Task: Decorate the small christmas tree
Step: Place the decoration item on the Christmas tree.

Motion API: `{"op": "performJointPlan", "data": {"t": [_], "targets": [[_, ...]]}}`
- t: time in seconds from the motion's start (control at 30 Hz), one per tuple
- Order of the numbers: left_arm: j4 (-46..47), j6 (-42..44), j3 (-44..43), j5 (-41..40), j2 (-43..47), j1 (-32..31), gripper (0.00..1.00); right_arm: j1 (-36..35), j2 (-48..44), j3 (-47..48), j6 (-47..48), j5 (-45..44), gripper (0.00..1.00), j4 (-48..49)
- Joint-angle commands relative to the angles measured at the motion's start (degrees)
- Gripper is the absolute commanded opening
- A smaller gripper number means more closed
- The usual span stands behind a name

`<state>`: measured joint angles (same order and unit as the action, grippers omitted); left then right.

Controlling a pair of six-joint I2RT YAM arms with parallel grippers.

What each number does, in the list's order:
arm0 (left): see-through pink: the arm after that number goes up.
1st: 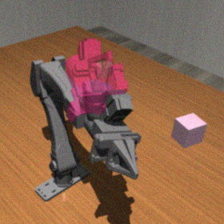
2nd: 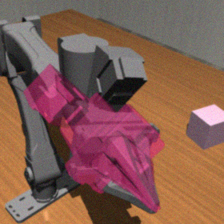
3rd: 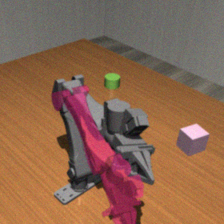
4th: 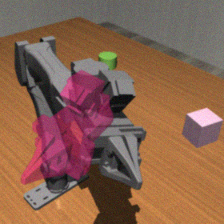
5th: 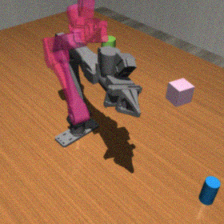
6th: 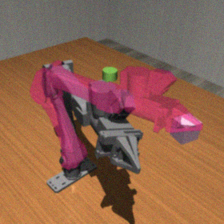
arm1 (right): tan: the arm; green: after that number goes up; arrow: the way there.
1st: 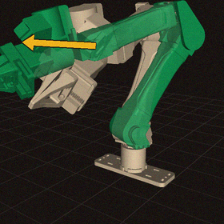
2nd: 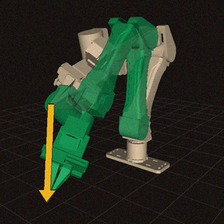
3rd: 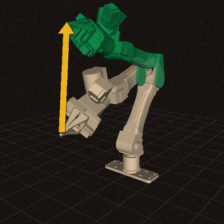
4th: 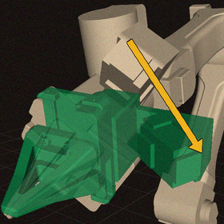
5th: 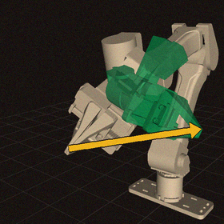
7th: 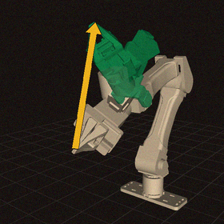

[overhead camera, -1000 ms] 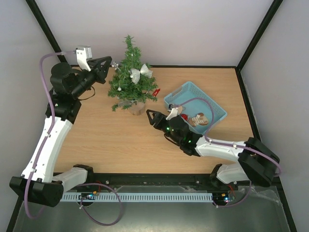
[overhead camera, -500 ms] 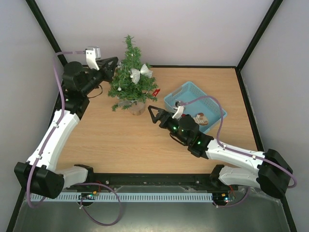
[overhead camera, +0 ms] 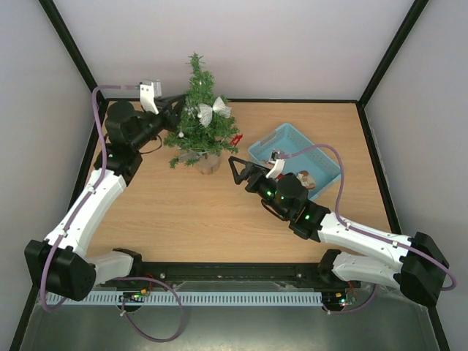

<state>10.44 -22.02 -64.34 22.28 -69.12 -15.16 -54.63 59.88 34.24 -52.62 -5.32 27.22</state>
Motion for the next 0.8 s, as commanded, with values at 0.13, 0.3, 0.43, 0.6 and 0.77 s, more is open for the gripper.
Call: {"op": "performJointPlan", "data": {"t": [0.13,0.3,0.43,0.6,0.77], "targets": [[2.3,4.5,-0.4,-0.4,3.8,-0.5,0.05,-0.2,-1.2,0.7,1.5,-2.1,0.98,-0.8],[0.2,9.4,-2.2,-4.3,6.3,-0.5,0.05,-0.2,-1.5,0.8,1.6,-2.1,0.98,-0.7],[0.3,11.1,-2.7,-6.4,6.5,-0.5,0.05,-0.2,-1.6,1.3,1.8,-2.1,0.98,-0.7],[1.7,10.4,-3.5,-6.5,5.6,-0.5,0.05,-0.2,-1.5,1.6,1.7,-2.0,0.98,-0.6],[3.2,9.4,-2.9,-6.0,3.7,-0.5,0.05,-0.2,-1.6,1.9,1.6,-1.6,0.98,-0.6]]}}
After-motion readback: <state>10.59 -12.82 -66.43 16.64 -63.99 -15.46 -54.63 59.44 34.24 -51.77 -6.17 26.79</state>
